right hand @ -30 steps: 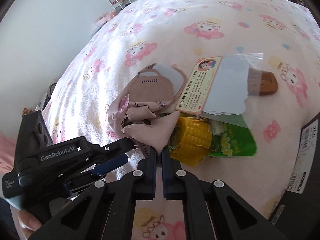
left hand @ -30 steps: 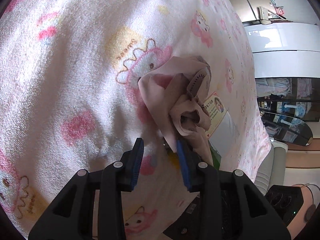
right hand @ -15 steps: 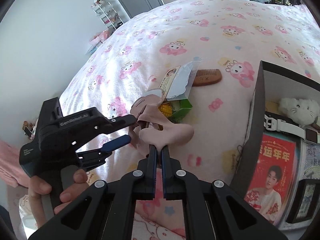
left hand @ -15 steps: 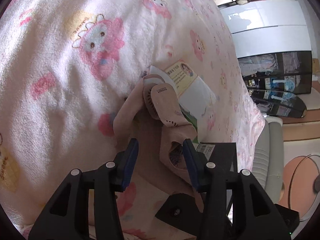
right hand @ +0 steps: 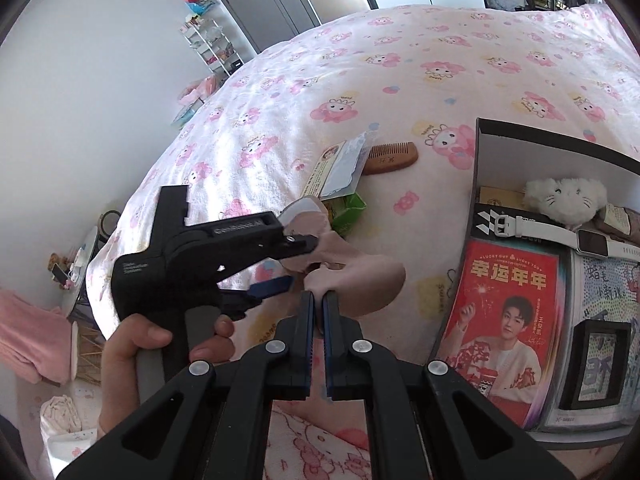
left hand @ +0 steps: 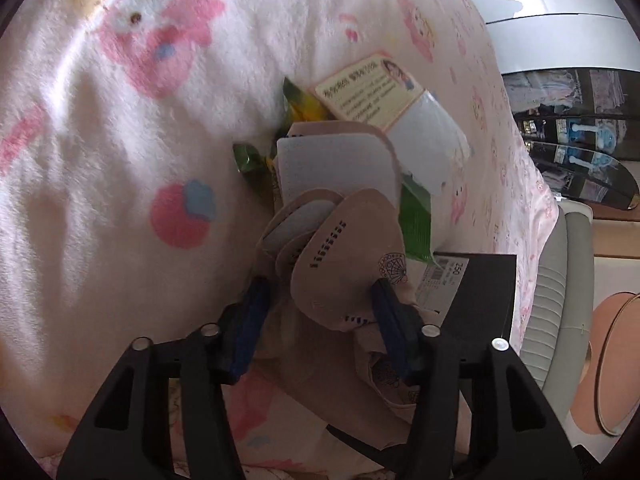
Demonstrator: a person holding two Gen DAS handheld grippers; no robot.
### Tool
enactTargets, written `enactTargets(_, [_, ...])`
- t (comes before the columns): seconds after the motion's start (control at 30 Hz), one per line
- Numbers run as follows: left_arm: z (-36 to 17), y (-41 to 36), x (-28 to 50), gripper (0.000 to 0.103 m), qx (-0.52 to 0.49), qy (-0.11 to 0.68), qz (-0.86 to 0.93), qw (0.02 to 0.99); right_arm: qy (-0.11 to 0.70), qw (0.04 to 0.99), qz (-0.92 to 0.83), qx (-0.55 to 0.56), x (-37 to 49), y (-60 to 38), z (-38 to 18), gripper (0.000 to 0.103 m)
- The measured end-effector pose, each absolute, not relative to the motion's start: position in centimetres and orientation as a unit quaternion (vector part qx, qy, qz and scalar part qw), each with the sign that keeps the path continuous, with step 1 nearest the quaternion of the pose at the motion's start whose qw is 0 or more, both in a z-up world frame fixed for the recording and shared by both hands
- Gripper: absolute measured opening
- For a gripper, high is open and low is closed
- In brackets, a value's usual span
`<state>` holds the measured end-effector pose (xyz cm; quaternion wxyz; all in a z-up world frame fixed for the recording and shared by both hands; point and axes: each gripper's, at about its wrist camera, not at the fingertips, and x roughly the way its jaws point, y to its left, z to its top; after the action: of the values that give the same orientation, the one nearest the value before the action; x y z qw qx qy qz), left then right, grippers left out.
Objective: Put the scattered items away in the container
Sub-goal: 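Lift the pink face mask with both tools toward the box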
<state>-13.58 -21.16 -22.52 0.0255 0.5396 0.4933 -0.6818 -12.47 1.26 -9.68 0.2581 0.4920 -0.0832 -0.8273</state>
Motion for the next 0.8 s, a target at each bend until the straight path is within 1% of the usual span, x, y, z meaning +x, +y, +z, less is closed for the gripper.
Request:
enactTargets(0.03, [-22.6, -20.8, -13.8, 0.016, 0.547, 0.487, -0.681, 0.015, -0.083, 0.257, -0.829, 0.489, -12.4, 1.4, -9.5, 0.003])
enactTargets(0.07, [-22.2, -20.5, -13.8, 0.006, 0.547, 0.479, -0.687, 0.008, -0.083, 0.254, -0.831, 0.488, -12.4, 1.5, -9.5, 0.003])
enactTargets(0.17, [-19.4, -19.7, -12.8, 0.002, 0.509, 0.455, -0.730, -0.027, -0.093, 0.247, -0.834, 0.484, -12.3, 2.6, -9.0, 0.003])
enactTargets(0.23, [-17.3, -19.3, -11.5, 0.002, 0.476, 0.444, -0.757, -0.051, -0.099, 0.239, -0.841, 0.475, -12.3, 3.6, -8.2, 0.003])
enactTargets(0.3, [-15.7, -19.3, -10.3, 0.002, 0.450, 0.432, -0.780, -0.052, -0.101, 0.233, -0.847, 0.468, -12.4, 4.6, -7.5, 0.003])
enactTargets(0.4, [-15.3, -20.2, -9.4, 0.004, 0.438, 0.433, -0.787, 0.000, -0.097, 0.237, -0.841, 0.477, -12.5, 5.0, -7.6, 0.003])
enactTargets(0.5, [-15.5, -22.2, -8.3, 0.006, 0.417, 0.458, -0.782, 0.065, -0.101, 0.247, -0.825, 0.499, -12.3, 4.3, -9.0, 0.003])
enactTargets(0.53, [-15.3, -22.5, -7.9, 0.011, 0.405, 0.459, -0.786, 0.089, -0.100, 0.252, -0.819, 0.506, -12.2, 3.9, -9.4, 0.003])
enactTargets(0.6, [-15.0, -23.1, -7.6, 0.034, 0.397, 0.449, -0.789, 0.134, -0.096, 0.265, -0.809, 0.516, -12.0, 2.8, -10.2, 0.003])
enactTargets(0.63, [-15.4, -23.2, -7.8, 0.056, 0.399, 0.448, -0.786, 0.147, -0.093, 0.270, -0.803, 0.522, -12.1, 2.1, -10.6, 0.003])
enactTargets(0.67, [-15.9, -23.4, -8.1, 0.059, 0.406, 0.451, -0.780, 0.152, -0.088, 0.270, -0.799, 0.530, -12.3, 1.4, -11.2, 0.005])
enactTargets(0.8, [-18.7, -23.8, -9.6, 0.059, 0.456, 0.459, -0.742, 0.174, -0.052, 0.255, -0.802, 0.537, -13.3, -1.0, -12.8, 0.007])
